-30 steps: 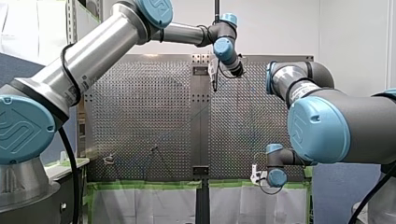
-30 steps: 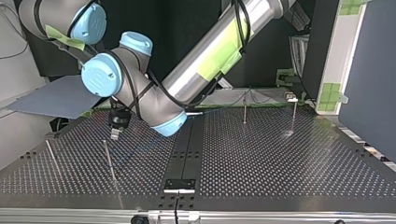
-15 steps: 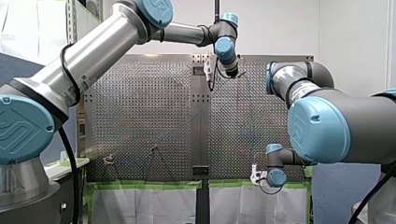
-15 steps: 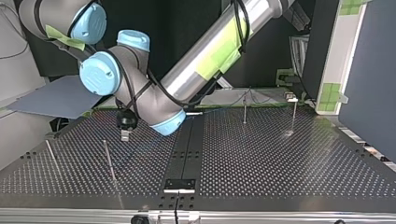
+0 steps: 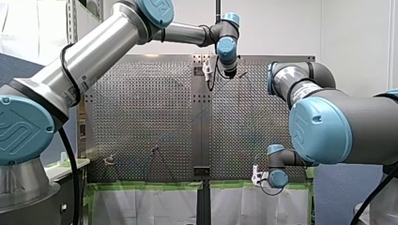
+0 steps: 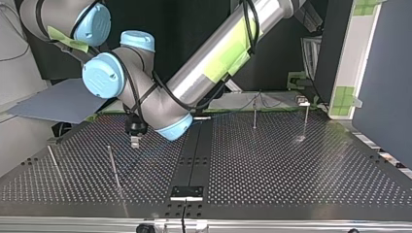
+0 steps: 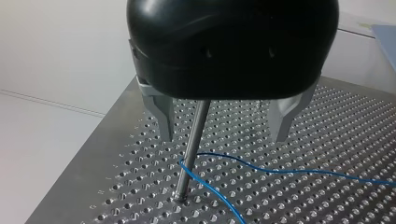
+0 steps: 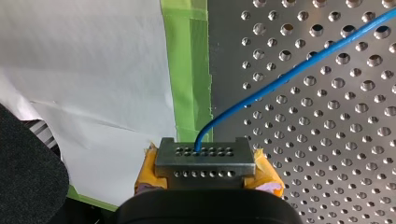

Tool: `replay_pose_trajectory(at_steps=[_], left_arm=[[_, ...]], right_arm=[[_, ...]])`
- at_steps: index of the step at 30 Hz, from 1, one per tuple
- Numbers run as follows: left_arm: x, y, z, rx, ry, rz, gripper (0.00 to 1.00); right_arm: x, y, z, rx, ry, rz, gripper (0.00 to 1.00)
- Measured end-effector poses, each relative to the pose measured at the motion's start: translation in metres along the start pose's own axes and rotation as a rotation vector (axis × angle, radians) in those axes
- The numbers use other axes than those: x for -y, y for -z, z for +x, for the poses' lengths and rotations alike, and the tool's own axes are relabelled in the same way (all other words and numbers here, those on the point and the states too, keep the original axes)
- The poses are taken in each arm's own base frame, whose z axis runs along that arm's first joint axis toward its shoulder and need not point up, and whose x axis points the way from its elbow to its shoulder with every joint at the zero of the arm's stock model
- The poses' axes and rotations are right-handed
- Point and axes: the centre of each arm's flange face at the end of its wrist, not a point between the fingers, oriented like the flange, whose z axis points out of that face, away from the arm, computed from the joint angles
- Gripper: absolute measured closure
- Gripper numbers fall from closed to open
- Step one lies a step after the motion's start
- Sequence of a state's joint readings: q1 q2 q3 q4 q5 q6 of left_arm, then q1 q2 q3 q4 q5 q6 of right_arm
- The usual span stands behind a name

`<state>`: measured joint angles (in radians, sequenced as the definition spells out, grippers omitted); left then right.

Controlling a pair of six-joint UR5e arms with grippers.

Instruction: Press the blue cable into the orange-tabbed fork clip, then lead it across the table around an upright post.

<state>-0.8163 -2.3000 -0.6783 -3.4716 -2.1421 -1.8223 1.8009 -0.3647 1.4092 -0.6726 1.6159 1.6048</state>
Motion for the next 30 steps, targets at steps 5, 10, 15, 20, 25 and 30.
replay_pose_trajectory(at_steps=[5, 10, 15, 20, 25, 30], left_arm=[[0.001, 0.000, 0.001, -0.001, 0.000, 0.001, 0.00], [0.000, 0.001, 0.003, -0.005, -0.002, 0.001, 0.00], [-0.002, 0.002, 0.011, -0.017, -0.016, 0.002, 0.00], [-0.006, 0.011, 0.003, 0.011, -0.035, 0.000, 0.00], [-0.009, 0.024, -0.012, 0.053, -0.058, 0.008, 0.00], [-0.011, 0.040, -0.028, 0.097, -0.077, 0.020, 0.00]], right_arm=[[0.000, 0.000, 0.000, 0.000, 0.000, 0.001, 0.99], [0.000, 0.000, 0.000, 0.001, 0.001, 0.001, 0.99], [0.000, 0.000, 0.000, 0.000, 0.001, 0.002, 0.99], [0.000, 0.000, 0.000, 0.001, 0.003, 0.002, 0.99], [0.000, 0.000, 0.000, 0.001, 0.005, 0.002, 0.99], [0.000, 0.000, 0.000, 0.000, 0.006, 0.002, 0.99]])
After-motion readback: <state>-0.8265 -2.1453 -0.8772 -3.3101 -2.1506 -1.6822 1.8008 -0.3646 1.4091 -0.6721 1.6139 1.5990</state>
